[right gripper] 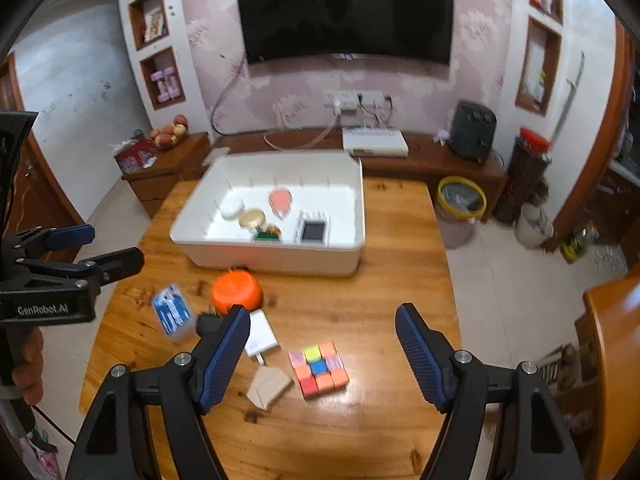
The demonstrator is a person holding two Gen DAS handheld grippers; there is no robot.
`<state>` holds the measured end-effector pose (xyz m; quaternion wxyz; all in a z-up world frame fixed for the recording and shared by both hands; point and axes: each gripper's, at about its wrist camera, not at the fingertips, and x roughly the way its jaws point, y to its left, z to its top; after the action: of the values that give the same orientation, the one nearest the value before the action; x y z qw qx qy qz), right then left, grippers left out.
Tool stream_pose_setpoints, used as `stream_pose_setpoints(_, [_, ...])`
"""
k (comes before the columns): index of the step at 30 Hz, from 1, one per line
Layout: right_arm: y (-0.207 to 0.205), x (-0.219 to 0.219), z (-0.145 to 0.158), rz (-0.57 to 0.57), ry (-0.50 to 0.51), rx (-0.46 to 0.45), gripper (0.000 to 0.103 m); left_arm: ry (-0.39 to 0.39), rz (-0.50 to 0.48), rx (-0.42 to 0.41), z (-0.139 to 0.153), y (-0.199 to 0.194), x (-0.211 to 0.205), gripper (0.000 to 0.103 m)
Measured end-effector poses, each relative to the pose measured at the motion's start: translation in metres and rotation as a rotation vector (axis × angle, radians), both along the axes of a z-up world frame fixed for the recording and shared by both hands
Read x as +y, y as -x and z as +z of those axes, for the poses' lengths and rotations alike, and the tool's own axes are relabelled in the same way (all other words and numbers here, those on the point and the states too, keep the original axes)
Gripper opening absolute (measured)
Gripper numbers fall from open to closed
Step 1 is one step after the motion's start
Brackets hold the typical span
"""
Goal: Organize rigid objects
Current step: 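Withdraw both open grippers from the bin back over the table, then grasp the white charger with the left gripper while the right gripper grasps the Rubik's cube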
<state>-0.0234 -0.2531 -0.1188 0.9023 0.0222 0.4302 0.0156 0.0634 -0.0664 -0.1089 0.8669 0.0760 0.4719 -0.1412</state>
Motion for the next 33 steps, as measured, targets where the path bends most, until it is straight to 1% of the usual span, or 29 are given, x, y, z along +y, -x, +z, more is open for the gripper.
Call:
stream_pose_setpoints(2, [0.002,-0.005,-0.016,-0.019,-0.031,0.036,0.076,-0.014,-0.03,0.015,-0.013,0.0,-0.003,0.098])
stream_pose_setpoints(4, [0.002,-0.01,-0.035,-0.036,-0.061,0.063,0.076,-0.034,-0.056,0.05,-0.031,-0.001,-0.007,0.098])
stream_pose_setpoints(6, [0.003,-0.011,-0.05,-0.045,-0.055,0.077,0.076,-0.034,-0.063,0.106,-0.048,-0.004,-0.01,0.098])
stream_pose_setpoints(9, [0.004,-0.008,-0.07,-0.021,-0.019,0.076,0.076,-0.011,-0.031,0.21,-0.075,-0.008,-0.014,0.098])
stream_pose_setpoints(10, [0.003,-0.007,-0.075,-0.009,-0.005,0.077,0.076,0.0,-0.018,0.232,-0.081,-0.009,-0.014,0.098])
stream_pose_setpoints(14, [0.003,-0.002,-0.098,0.053,0.039,0.083,0.076,0.044,0.069,0.341,-0.107,-0.018,-0.025,0.098])
stream_pose_setpoints(16, [0.002,0.0,-0.11,0.076,0.05,0.095,0.076,0.06,0.117,0.377,-0.115,-0.024,-0.028,0.098])
stream_pose_setpoints(18, [0.0,0.002,-0.119,0.088,0.057,0.104,0.076,0.078,0.185,0.405,-0.124,-0.03,-0.033,0.098])
stream_pose_setpoints(21, [-0.005,0.006,-0.13,0.109,0.063,0.109,0.076,0.103,0.262,0.443,-0.135,-0.034,-0.037,0.098])
stream_pose_setpoints(23, [-0.009,0.011,-0.137,0.122,0.076,0.113,0.076,0.109,0.299,0.463,-0.14,-0.036,-0.038,0.098])
stream_pose_setpoints(27, [-0.015,0.018,-0.149,0.15,0.097,0.123,0.076,0.16,0.397,0.518,-0.153,-0.041,-0.036,0.098])
stream_pose_setpoints(29, [-0.019,0.02,-0.155,0.159,0.097,0.129,0.075,0.165,0.432,0.535,-0.158,-0.044,-0.035,0.098])
stream_pose_setpoints(30, [-0.02,0.02,-0.157,0.16,0.099,0.134,0.072,0.164,0.452,0.542,-0.161,-0.046,-0.036,0.098])
stream_pose_setpoints(31, [-0.021,0.02,-0.159,0.163,0.097,0.14,0.066,0.163,0.462,0.546,-0.162,-0.047,-0.037,0.098])
stream_pose_setpoints(33, [-0.022,0.019,-0.161,0.164,0.092,0.151,0.062,0.159,0.497,0.559,-0.166,-0.051,-0.04,0.098])
